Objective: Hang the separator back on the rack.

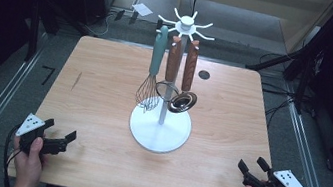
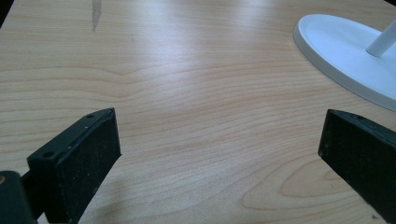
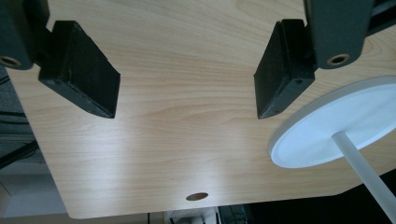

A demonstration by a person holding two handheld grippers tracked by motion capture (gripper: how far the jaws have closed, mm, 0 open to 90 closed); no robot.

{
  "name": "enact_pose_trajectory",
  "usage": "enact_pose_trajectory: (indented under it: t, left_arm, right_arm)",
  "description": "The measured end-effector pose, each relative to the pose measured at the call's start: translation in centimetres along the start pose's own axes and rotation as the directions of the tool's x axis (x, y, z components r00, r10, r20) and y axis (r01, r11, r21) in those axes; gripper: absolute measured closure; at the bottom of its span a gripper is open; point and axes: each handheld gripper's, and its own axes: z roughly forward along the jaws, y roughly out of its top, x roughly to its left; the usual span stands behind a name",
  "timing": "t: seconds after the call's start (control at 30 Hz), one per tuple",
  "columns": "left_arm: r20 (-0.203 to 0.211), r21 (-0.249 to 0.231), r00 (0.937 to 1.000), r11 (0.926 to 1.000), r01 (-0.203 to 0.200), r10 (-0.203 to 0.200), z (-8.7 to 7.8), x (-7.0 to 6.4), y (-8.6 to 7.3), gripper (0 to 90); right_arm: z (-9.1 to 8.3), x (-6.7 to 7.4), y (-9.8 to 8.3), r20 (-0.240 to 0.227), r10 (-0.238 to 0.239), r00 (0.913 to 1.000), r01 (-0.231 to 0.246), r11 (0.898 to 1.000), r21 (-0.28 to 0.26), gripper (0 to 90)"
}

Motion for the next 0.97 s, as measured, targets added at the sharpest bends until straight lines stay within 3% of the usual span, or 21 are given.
enact_pose_trajectory:
  t: [0.43, 0.93, 0.97]
  left_arm:
    - [-0.003, 0.001, 1.0000, 1.0000, -0.001, 0.001, 0.0, 0.0, 0.0, 0.0]
    - [-0.006, 0.015, 0.9998, 0.9997, 0.021, -0.021, 0.2, 0.2, 0.1, 0.0]
    - [-0.014, 0.018, 0.9996, 0.9995, 0.026, -0.025, 0.2, 0.2, 0.1, 0.0]
  right_arm:
    - [-1.9, -2.0, -0.8, 0.044, 0.042, 0.9982, -0.041, 0.999, -0.008, 18.3]
    - [-1.7, -2.2, -1.0, 0.067, 0.026, 0.9974, -0.027, 1.000, 0.014, 17.4]
    - [-1.6, -1.9, -0.9, 0.076, 0.001, 0.9971, -0.003, 1.000, 0.023, 17.4]
